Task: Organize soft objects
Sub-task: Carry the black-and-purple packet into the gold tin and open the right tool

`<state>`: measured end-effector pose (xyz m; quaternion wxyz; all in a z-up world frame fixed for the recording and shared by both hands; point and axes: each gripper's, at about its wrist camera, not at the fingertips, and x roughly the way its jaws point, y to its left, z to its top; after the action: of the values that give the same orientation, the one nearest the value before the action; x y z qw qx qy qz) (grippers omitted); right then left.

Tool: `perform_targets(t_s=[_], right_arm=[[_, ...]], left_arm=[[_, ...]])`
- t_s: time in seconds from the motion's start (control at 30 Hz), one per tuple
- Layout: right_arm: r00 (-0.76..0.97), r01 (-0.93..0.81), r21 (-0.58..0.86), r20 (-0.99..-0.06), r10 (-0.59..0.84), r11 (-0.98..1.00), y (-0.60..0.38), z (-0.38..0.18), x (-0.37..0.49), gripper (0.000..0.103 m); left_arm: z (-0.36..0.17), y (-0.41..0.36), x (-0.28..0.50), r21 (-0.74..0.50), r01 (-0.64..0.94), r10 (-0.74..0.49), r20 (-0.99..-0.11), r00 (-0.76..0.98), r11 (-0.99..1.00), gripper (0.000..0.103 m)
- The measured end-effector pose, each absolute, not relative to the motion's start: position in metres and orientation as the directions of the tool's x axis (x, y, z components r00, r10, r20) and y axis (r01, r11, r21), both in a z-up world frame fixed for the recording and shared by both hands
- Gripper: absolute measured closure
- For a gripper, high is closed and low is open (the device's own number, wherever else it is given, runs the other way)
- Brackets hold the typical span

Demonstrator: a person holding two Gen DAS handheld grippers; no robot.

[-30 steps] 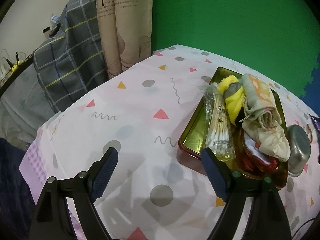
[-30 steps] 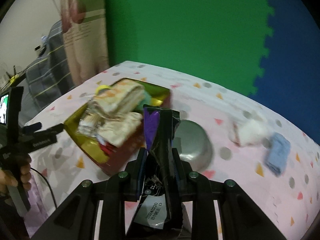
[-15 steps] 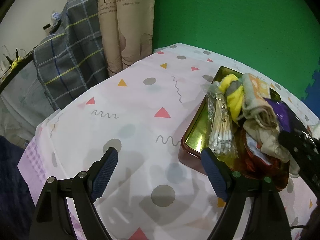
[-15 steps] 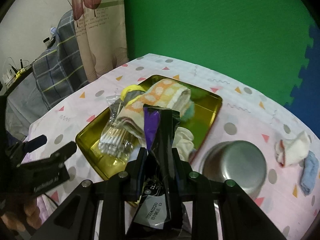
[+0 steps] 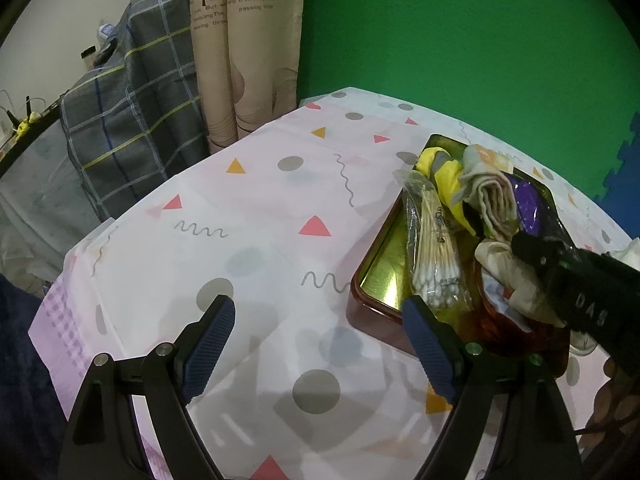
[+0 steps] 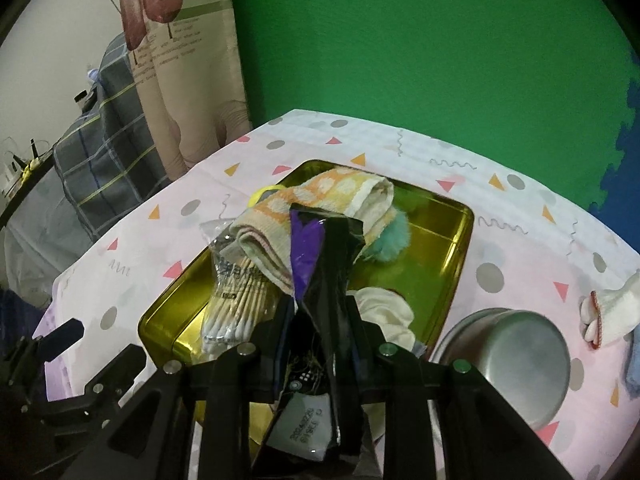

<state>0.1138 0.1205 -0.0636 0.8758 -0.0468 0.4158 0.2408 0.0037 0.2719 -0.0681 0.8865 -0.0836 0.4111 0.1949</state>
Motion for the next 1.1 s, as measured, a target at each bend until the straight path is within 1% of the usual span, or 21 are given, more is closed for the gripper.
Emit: perform_targets(t_s=[0.1, 0.17, 0.23, 0.7, 0.9, 1.1], right_arm=[[0.554, -0.463, 0.098, -0.743, 0.375, 0.881, 0.122, -0.062, 0.109, 0.076], [0.555, -0.473, 0.094, -0.74, 0.379, 0.876, 0.122, -0.059, 0.106, 0.071], [0.549, -0.482, 0.104, -0.739, 0.392, 0.87, 0.122, -0.056, 0.105, 0.061], [0.534, -0.489, 0.135, -0.734, 0.419, 0.862, 0.105, -0.051, 0.094, 0.06], [0.547, -0.481, 0.147, -0.721, 0.426, 0.864, 0.095, -0.047, 0.093, 0.054], [0.567, -0.451, 0.161, -0.708, 0.422, 0.878, 0.081, -0.039, 0.096, 0.054]], left_arm=[[-0.068, 0.272, 0.004, 0.002, -0.418, 0.273, -0.761, 0.589, 0.908, 0.02], [-0.069, 0.272, 0.005, 0.001, -0.419, 0.271, -0.762, 0.588, 0.908, 0.02], [-0.069, 0.271, 0.005, 0.005, -0.42, 0.276, -0.761, 0.587, 0.908, 0.02], [-0.067, 0.268, 0.006, 0.015, -0.414, 0.281, -0.757, 0.59, 0.91, 0.02], [-0.068, 0.267, 0.007, 0.016, -0.412, 0.281, -0.756, 0.591, 0.911, 0.02], [-0.067, 0.266, 0.007, 0.021, -0.412, 0.286, -0.754, 0.592, 0.911, 0.02]])
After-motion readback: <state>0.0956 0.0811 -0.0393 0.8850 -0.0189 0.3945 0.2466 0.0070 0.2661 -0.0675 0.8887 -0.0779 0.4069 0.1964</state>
